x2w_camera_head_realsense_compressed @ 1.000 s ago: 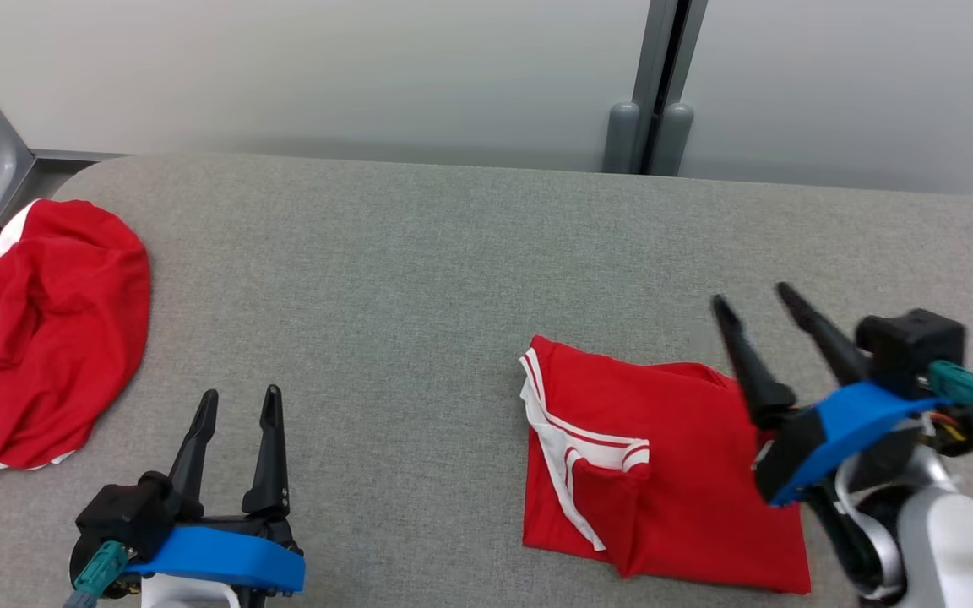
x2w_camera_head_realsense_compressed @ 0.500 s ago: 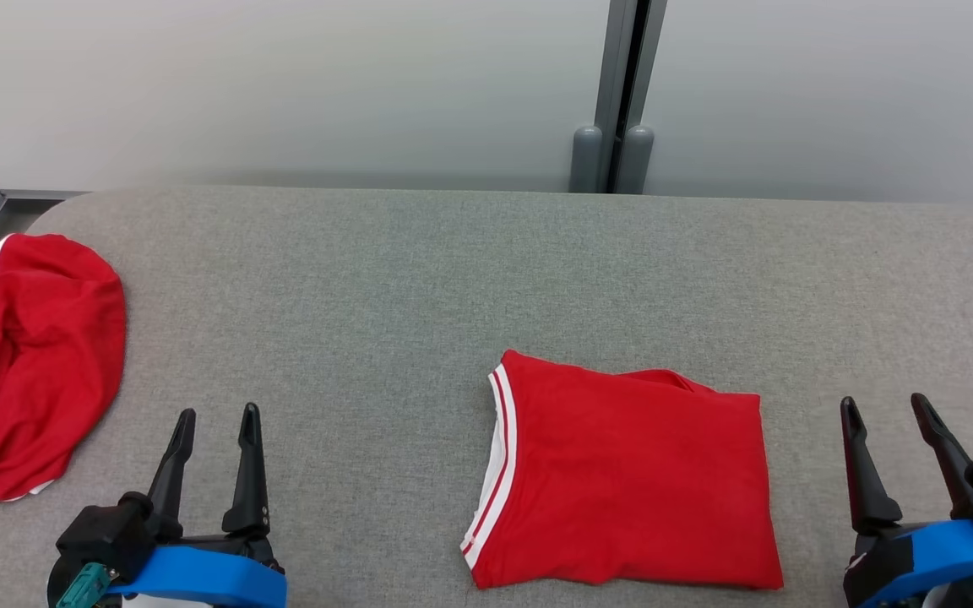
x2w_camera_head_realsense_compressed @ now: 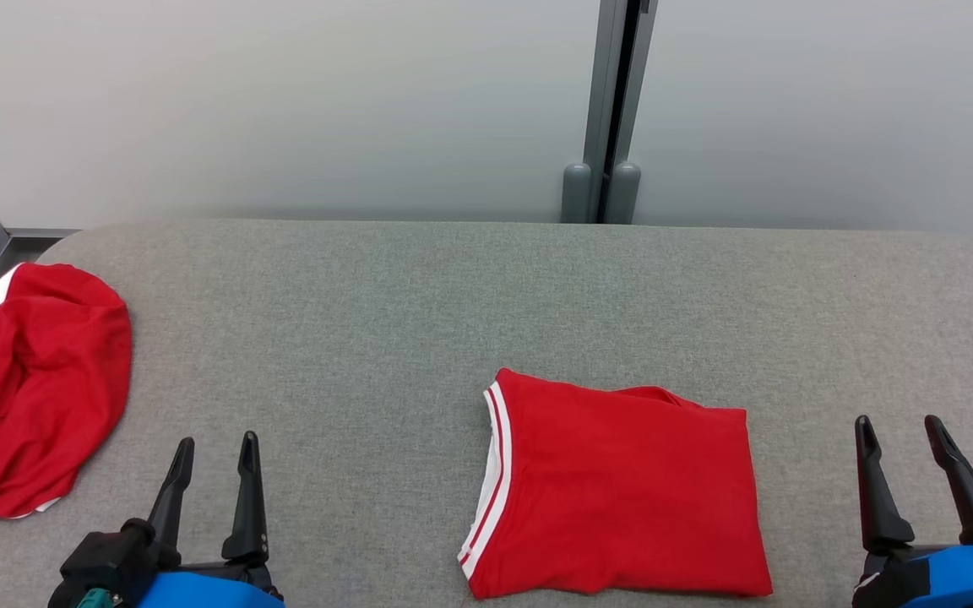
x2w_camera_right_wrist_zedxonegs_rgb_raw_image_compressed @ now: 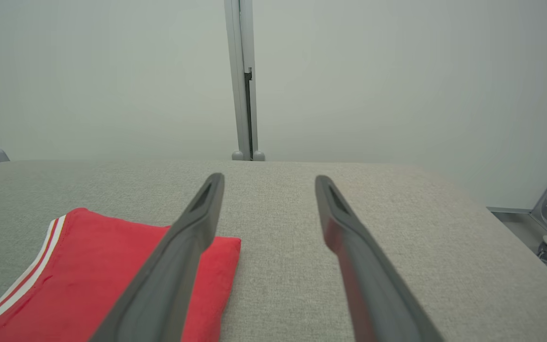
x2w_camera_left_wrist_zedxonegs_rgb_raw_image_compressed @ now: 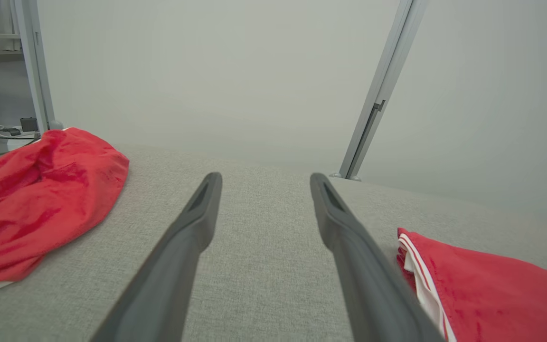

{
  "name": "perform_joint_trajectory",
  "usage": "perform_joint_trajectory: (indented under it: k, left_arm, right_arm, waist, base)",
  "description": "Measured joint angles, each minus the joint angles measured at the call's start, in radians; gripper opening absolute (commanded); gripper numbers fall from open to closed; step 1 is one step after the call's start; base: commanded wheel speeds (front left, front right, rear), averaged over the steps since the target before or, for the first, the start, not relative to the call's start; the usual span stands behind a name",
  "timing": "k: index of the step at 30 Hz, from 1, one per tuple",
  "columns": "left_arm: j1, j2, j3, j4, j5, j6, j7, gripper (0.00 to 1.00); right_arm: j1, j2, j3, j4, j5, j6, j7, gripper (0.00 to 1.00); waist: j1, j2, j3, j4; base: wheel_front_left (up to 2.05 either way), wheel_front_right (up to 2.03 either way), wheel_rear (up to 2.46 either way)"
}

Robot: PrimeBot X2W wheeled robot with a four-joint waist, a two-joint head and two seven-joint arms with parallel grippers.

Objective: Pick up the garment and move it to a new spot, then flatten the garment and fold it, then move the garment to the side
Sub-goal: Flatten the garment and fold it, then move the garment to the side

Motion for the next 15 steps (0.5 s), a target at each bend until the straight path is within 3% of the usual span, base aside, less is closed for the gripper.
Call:
perform_joint_trajectory:
  k: [10,15]
  left_arm:
    - [0.012,0.004,0.002,0.002,0.008,0.0,0.0,1.0]
    - [0.01,0.006,-0.006,0.001,0.015,0.0,0.0,1.0]
  right_arm:
    - [0.001,0.0,0.007,0.016,0.019,0.0,0.036,1.0]
    - [-0.063,0.002,0.022,0.056,0.075,0.0,0.21,1.0]
  waist:
    - [0.0,0.0,-0.001,-0.005]
    - [0.0,0.0001,0.017,-0.008]
  base:
    - [0.0,0.0,0.0]
    - [0.0,0.0,0.0]
